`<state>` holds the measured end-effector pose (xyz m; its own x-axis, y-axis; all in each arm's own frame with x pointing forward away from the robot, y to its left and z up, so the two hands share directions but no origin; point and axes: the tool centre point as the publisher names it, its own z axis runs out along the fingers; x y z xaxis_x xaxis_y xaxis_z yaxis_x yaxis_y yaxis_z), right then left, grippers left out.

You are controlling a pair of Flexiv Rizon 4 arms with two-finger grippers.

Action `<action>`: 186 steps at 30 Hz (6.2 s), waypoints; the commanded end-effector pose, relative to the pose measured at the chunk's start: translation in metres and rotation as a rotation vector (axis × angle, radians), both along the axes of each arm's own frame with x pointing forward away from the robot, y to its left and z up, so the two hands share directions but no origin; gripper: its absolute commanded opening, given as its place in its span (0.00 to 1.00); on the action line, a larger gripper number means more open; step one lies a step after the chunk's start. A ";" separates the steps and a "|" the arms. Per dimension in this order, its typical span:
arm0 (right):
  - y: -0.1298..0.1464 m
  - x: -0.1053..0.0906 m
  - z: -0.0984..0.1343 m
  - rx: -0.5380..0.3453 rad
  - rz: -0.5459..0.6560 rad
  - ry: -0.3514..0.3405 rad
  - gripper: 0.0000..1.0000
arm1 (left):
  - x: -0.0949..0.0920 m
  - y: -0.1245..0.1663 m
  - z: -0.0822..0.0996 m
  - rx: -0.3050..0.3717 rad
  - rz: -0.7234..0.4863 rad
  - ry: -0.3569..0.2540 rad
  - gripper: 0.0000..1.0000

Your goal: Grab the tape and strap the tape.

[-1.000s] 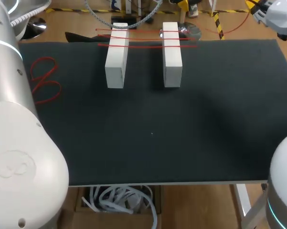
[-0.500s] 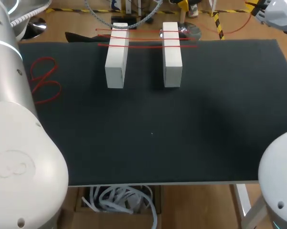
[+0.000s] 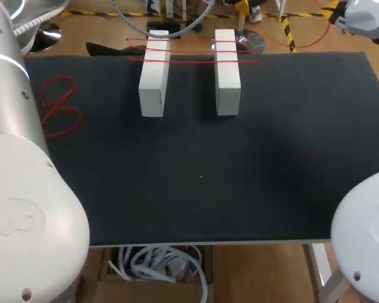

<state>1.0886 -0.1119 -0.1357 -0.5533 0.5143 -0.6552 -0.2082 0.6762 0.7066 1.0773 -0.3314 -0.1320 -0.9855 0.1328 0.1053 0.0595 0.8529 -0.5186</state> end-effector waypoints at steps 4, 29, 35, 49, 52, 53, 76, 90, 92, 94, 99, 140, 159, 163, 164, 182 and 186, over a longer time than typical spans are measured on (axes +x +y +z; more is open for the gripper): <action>0.001 0.000 0.004 -0.037 -0.008 0.051 0.00 | 0.001 0.000 0.001 0.005 -0.001 0.003 0.00; 0.042 -0.004 0.006 -0.367 -0.081 -0.008 0.00 | 0.001 0.000 0.001 0.005 -0.001 0.003 0.00; 0.047 -0.003 0.006 -0.407 -0.125 -0.034 0.00 | 0.001 0.000 0.001 0.005 -0.001 0.003 0.00; 0.072 -0.001 0.005 -0.485 -0.105 -0.065 0.00 | 0.001 0.000 0.001 0.005 -0.001 0.003 0.00; 0.077 -0.001 0.005 -0.491 -0.090 -0.071 0.00 | 0.001 0.000 0.001 0.005 -0.001 0.003 0.00; 0.079 -0.001 0.005 -0.502 -0.079 -0.075 0.00 | 0.001 0.000 0.001 0.005 -0.001 0.003 0.00; 0.094 0.000 0.012 -0.586 -0.087 -0.158 0.00 | 0.001 0.000 0.001 0.005 -0.001 0.003 0.00; 0.102 0.002 0.007 -0.614 -0.151 -0.213 0.00 | 0.001 0.000 0.001 0.005 -0.001 0.003 0.00; 0.103 0.001 0.007 -0.612 -0.174 -0.222 0.00 | 0.001 0.000 0.001 0.005 -0.001 0.003 0.00; 0.103 0.001 0.007 -0.598 -0.187 -0.221 0.00 | 0.001 0.000 0.001 0.005 -0.001 0.003 0.00; 0.106 -0.001 0.005 -0.592 -0.206 -0.213 0.00 | 0.001 0.000 0.001 0.005 -0.001 0.003 0.00; 0.116 -0.002 0.018 -0.724 -0.296 -0.256 0.00 | 0.001 0.000 0.001 0.005 -0.001 0.003 0.00; 0.121 -0.003 0.017 -0.713 -0.257 -0.248 0.00 | 0.001 0.000 0.001 0.005 -0.001 0.003 0.00; 0.121 -0.002 0.016 -0.709 -0.244 -0.245 0.00 | 0.001 0.000 0.001 0.005 -0.001 0.003 0.00; 0.121 -0.002 0.016 -0.710 -0.240 -0.245 0.00 | 0.001 0.000 0.001 0.005 -0.001 0.003 0.00; 0.115 0.000 0.015 -0.706 -0.231 -0.252 0.00 | 0.001 0.000 0.001 0.005 -0.001 0.003 0.00; 0.114 -0.001 0.015 -0.708 -0.232 -0.252 0.00 | 0.001 0.000 0.001 0.005 -0.001 0.003 0.00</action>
<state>1.0897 0.0036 -0.1233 -0.2662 0.0158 -0.9638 -0.1003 0.9940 0.0440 1.0779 -0.3317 -0.1321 -0.9853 0.1332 0.1071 0.0590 0.8531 -0.5183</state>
